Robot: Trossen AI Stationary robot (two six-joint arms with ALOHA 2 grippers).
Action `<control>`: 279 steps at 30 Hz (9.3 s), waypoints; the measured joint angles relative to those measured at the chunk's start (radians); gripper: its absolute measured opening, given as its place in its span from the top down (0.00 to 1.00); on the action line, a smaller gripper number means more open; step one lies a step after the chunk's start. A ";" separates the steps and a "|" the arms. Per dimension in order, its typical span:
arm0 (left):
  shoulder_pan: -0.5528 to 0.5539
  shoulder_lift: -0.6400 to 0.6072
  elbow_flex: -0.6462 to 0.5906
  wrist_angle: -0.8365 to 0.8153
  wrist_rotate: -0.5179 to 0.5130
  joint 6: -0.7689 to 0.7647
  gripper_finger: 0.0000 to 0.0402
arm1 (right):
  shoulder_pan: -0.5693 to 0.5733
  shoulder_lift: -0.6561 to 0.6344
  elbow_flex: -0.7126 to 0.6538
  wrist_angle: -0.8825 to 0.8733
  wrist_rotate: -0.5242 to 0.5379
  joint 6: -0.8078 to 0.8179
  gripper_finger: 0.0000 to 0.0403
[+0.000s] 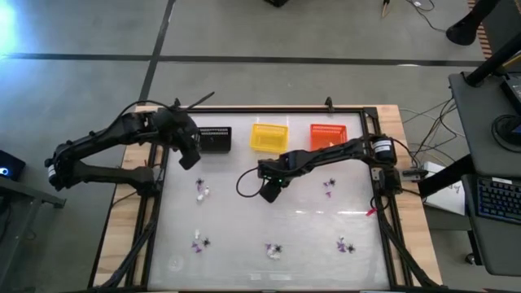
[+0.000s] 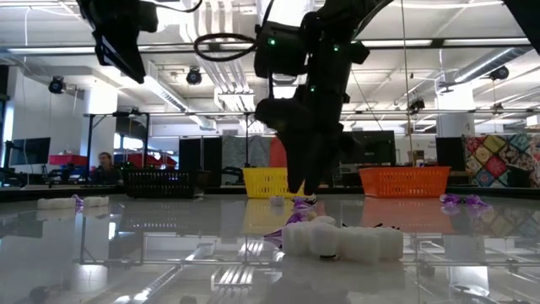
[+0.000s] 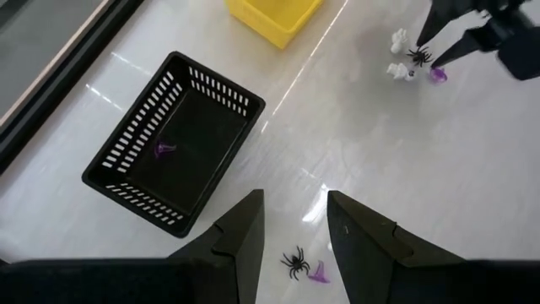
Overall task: Sort Halloween decoration
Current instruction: Put the black spider toy into the yellow bin, then put the white skeleton toy into the orange bin
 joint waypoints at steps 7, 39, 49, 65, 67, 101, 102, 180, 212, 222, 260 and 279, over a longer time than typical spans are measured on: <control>-0.001 -0.019 0.000 -0.004 0.001 0.015 0.72 | 0.000 0.035 -0.013 0.003 0.019 0.032 0.61; -0.001 -0.050 0.000 -0.026 0.001 0.057 0.72 | 0.013 0.018 0.097 -0.078 -0.049 0.098 0.98; -0.002 -0.055 0.000 -0.031 0.001 0.068 0.72 | 0.006 -0.035 0.171 -0.089 -0.008 0.083 0.98; -0.002 -0.058 0.000 -0.036 0.001 0.068 0.72 | 0.039 0.002 0.169 -0.109 -0.017 0.030 0.81; -0.002 -0.059 0.000 -0.036 0.001 0.068 0.72 | 0.039 0.010 0.169 -0.110 -0.002 0.031 0.76; -0.001 -0.060 0.000 -0.037 0.002 0.068 0.72 | 0.029 0.175 0.171 -0.115 0.000 0.122 0.70; -0.001 -0.060 0.000 -0.037 0.002 0.068 0.72 | 0.028 0.175 0.171 -0.113 -0.002 0.120 0.74; -0.003 -0.053 0.000 -0.030 0.002 -0.073 0.72 | -0.443 -0.070 0.181 -0.084 -0.070 -0.385 0.68; -0.273 0.019 -0.380 0.099 0.099 -0.369 0.72 | -0.399 -0.226 0.314 -0.324 -0.015 -0.272 0.63; -0.417 0.020 -0.470 0.152 0.098 -0.501 0.72 | -0.357 -0.226 0.314 -0.324 -0.015 -0.213 0.64; -0.534 0.352 -0.537 0.394 0.086 -0.533 0.73 | -0.312 -0.224 0.313 -0.324 0.010 -0.151 0.63; -0.537 0.194 -0.523 0.329 0.099 -0.280 0.75 | -0.307 -0.224 0.313 -0.325 0.010 -0.145 0.63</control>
